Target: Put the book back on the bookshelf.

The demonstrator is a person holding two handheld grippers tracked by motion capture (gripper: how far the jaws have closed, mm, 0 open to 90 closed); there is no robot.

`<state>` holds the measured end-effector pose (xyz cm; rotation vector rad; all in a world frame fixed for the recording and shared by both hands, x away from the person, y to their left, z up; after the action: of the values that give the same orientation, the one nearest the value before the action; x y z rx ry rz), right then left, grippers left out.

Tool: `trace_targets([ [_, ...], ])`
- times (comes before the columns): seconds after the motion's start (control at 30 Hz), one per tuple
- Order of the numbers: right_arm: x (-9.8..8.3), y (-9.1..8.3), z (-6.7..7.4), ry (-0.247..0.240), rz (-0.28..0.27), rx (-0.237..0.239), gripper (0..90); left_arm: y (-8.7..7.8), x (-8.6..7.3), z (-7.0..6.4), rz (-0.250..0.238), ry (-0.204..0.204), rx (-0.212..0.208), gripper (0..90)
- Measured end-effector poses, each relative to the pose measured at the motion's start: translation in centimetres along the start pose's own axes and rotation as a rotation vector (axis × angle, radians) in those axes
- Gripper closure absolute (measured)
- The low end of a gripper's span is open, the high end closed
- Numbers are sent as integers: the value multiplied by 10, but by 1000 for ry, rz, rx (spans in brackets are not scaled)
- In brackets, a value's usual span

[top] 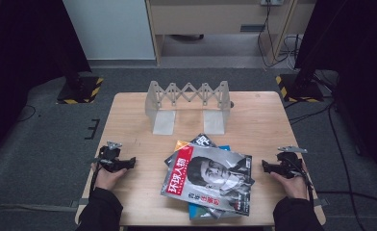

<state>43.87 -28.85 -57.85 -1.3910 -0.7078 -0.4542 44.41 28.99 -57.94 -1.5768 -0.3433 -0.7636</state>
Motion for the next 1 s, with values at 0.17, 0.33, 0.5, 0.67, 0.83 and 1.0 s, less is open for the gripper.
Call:
trace_targets([
  [0.17,11,-14,2,59,-58,16,89,-10,4,-3,-32,-84,-36,161],
  [0.33,15,-16,12,25,-61,36,75,-20,9,-9,-89,-112,-76,162],
  [0.5,20,-22,18,29,-79,56,77,-26,10,-20,-97,-125,-116,187],
  [0.67,25,-28,22,31,-94,62,79,-37,18,-28,-159,-142,-156,205],
  [0.83,30,-35,26,43,-118,70,83,-44,19,-35,-180,-132,-175,195],
  [1.0,35,-41,31,48,-135,92,86,-49,21,-43,-193,-115,-190,180],
])
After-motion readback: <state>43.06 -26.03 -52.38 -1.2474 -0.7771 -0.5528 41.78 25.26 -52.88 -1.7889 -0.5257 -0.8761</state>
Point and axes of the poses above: each handheld gripper's, and its own axes: y roughly forward along the jaws, x roughly out of its top, z roughly to its left, the point moved 7 cm from there along y, roughly forward along the jaws, and after that the axes turned 2 degrees about y, right-handed, at the moved point
